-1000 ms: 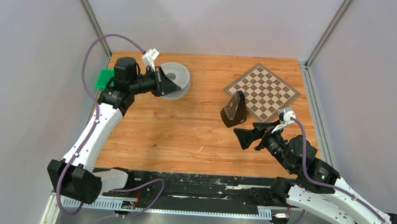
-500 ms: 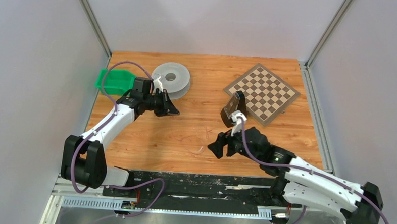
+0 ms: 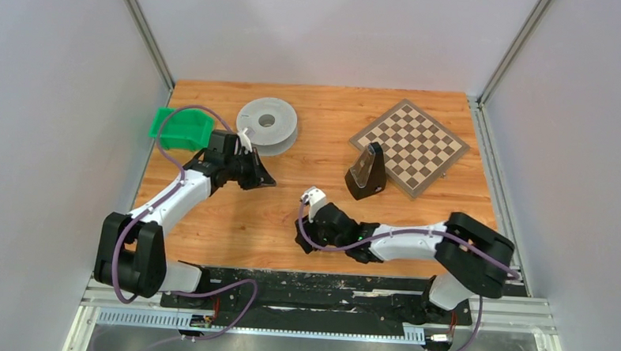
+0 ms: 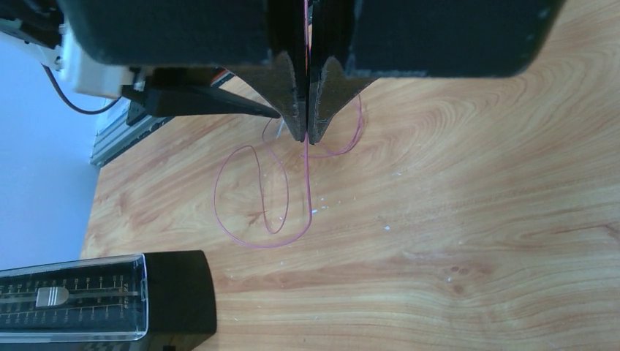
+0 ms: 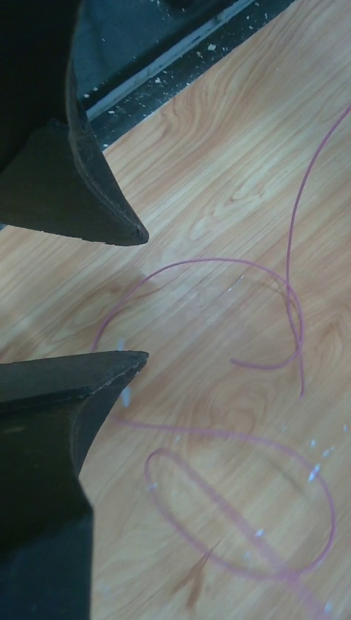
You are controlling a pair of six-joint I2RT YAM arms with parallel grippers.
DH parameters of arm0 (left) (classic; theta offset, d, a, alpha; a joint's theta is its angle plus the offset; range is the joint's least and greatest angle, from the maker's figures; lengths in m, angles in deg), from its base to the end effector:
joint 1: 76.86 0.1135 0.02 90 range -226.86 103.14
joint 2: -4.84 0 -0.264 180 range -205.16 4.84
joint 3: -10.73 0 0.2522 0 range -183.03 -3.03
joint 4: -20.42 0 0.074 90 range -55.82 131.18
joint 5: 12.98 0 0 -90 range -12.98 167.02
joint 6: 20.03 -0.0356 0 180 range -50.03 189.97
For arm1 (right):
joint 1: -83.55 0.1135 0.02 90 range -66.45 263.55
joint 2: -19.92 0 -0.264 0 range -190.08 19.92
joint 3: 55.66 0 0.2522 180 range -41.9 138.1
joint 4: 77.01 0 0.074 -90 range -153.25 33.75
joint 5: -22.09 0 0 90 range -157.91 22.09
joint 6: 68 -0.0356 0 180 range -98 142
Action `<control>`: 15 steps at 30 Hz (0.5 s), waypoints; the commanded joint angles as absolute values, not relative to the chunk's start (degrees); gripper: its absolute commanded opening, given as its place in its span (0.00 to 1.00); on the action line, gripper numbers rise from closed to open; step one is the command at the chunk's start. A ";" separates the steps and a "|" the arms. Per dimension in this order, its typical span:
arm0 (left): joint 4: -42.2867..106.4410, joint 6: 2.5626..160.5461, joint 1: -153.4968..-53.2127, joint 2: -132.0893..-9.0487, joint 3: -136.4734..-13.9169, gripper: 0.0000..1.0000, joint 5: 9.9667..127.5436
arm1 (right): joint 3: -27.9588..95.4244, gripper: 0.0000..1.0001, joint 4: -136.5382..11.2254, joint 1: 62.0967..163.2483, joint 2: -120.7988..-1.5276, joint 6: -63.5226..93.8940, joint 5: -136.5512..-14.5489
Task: Wrap the cables
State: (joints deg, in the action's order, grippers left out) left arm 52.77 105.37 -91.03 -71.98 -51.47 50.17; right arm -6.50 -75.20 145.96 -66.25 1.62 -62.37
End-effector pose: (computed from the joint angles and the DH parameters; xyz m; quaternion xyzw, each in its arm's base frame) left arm 0.2637 -0.0832 0.2296 -0.0830 0.9051 -0.3456 0.2333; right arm 0.1369 0.2546 0.1565 -0.3036 0.8484 0.2526 0.3525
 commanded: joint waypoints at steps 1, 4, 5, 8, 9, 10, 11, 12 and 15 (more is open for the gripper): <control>48.88 106.57 -91.19 -70.53 -50.97 0.02 49.25 | -0.33 0.54 -82.30 147.31 -74.32 4.66 -61.32; 48.91 106.31 -91.12 -70.49 -50.93 0.02 49.48 | 2.98 0.53 -81.69 148.46 -78.35 5.85 -61.14; 48.88 106.29 -91.21 -70.44 -50.97 0.02 49.36 | 3.83 0.52 -81.03 149.01 -79.30 6.20 -60.53; 49.27 106.22 -91.16 -70.21 -51.28 0.02 49.05 | 5.14 0.36 -78.18 150.07 -80.69 6.02 -56.39; 49.69 106.11 -91.24 -70.13 -51.63 0.02 49.10 | 5.13 0.25 -76.82 150.09 -80.40 5.51 -54.69; 49.98 105.86 -91.21 -69.85 -51.85 0.01 49.30 | 5.03 0.15 -74.80 150.08 -79.73 4.50 -52.39; 50.57 105.72 -91.17 -69.64 -52.41 0.01 49.53 | 4.92 0.08 -72.25 150.16 -78.52 3.23 -50.09; 50.77 105.50 -91.17 -68.85 -52.63 0.01 50.13 | 4.63 0.02 -68.96 150.02 -76.98 1.35 -47.49; 50.85 104.69 -91.22 -65.66 -52.73 0.01 52.31 | 3.08 0.00 -56.90 149.20 -69.50 -5.05 -41.72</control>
